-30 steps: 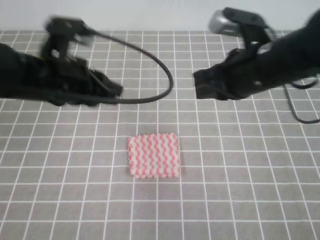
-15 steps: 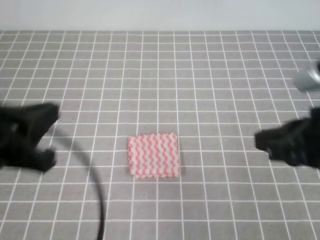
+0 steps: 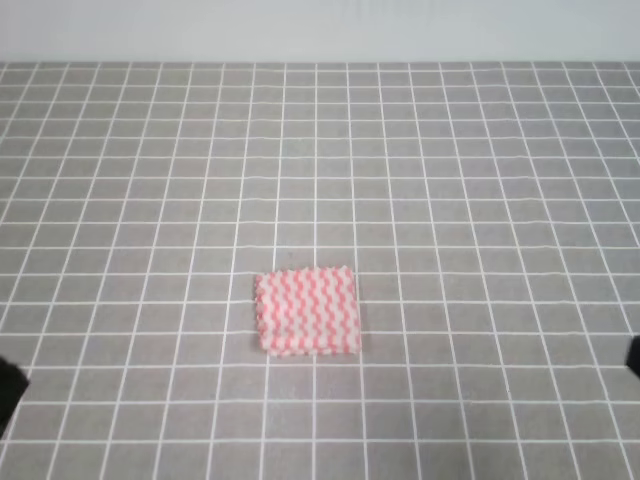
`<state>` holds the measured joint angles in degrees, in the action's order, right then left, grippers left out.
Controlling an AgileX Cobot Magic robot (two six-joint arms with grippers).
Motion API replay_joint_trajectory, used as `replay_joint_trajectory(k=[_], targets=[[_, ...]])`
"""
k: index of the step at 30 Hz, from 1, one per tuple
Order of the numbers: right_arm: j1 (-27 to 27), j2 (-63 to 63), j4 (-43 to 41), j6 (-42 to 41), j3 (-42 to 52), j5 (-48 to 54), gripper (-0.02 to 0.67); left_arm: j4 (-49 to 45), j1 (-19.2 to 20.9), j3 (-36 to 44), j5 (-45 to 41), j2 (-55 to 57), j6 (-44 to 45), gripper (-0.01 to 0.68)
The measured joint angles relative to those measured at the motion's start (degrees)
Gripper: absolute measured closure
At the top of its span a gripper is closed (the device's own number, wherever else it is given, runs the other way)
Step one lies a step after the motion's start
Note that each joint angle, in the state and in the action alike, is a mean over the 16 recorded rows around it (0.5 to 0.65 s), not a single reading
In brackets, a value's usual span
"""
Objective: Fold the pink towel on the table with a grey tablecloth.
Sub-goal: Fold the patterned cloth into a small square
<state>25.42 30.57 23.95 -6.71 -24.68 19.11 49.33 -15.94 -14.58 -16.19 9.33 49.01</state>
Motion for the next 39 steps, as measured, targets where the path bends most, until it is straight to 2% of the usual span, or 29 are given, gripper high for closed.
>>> replay_joint_trajectory(k=[6,13,26,31,39], targets=[[0.00,-7.62,-0.33,-1.78,7.61,-10.48,0.666,0.17,0.00,5.92,2.65,-7.39,-0.78,0.675],[0.01,-11.23,0.18,-3.75,14.17,-20.36,0.665,0.37,0.00,11.56,6.16,-9.77,-1.09,0.675],[-0.91,-11.74,0.04,-5.74,16.95,-18.81,0.666,0.38,-0.01,15.52,6.85,-9.71,-1.12,0.675],[-5.56,-14.22,-0.90,-7.63,17.60,-15.93,0.666,0.38,0.00,15.55,6.71,-9.83,-1.10,0.675],[-16.80,-23.48,-1.65,-9.91,21.10,-11.64,0.666,0.38,0.01,15.45,6.53,-9.94,-1.08,0.675]])
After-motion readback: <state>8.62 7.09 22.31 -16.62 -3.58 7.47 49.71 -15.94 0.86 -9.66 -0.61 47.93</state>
